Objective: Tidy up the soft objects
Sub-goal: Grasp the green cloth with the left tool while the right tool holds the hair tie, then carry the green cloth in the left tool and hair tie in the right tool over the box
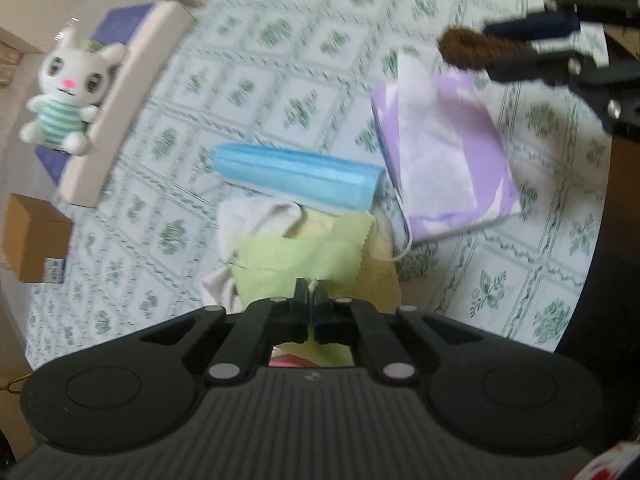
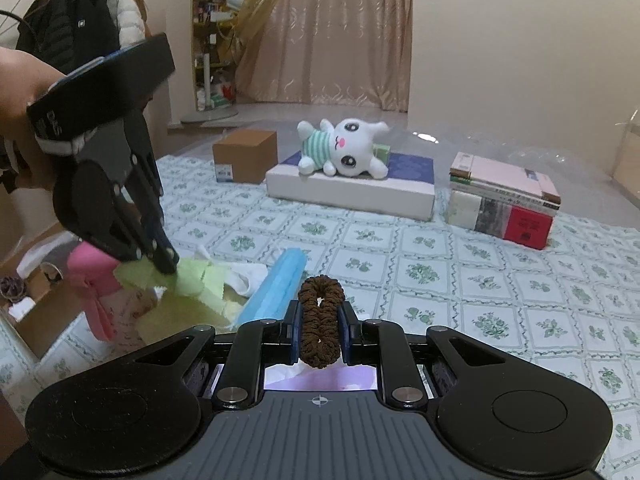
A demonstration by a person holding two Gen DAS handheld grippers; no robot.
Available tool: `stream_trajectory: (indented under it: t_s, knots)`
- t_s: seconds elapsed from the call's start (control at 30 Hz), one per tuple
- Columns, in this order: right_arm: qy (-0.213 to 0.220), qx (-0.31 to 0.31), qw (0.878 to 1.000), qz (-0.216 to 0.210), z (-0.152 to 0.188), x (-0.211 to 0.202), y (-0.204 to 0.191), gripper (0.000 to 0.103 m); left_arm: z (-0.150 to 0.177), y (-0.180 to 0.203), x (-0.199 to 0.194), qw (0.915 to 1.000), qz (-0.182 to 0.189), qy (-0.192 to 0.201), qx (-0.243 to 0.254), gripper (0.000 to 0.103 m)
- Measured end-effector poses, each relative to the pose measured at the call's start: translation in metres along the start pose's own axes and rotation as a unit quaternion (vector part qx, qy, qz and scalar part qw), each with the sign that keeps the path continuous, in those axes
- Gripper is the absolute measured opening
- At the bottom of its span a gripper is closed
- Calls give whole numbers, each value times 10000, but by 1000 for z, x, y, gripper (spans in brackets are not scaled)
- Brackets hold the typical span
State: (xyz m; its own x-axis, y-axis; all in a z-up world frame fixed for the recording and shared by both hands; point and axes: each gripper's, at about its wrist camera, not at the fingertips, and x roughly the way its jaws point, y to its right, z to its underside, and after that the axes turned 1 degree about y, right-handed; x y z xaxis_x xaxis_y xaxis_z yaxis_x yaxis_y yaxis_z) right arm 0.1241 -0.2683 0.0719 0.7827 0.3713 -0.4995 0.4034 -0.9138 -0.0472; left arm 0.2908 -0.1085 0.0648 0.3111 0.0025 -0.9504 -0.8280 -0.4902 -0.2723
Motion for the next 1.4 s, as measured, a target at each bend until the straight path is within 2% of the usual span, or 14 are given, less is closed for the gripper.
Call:
stream_trajectory:
  t_s: [0.33,0.67,0.87,1.07,1.4]
  knots:
    - [233,146,9996,22,-16,-37,-17,19,11,3,-81,9968,-471,608,-216,2]
    - [447,82,9988,-172,-39,-68,-50,19,50,7,-148,9903,-745,1065,-487,2]
    - [511,20,9974,-505,-51,-69,-86,19,94,5,-173,9857,-890,1171,-824,2]
    - [492,-48,9938,-999,-60,-54,-136,19,151,-3,-187,9784,-1015,1222,-1322,2]
    - [123,-208,9841,-1758,-60,-8,-230,19,258,-27,-182,9617,-1069,1135,-2253,2]
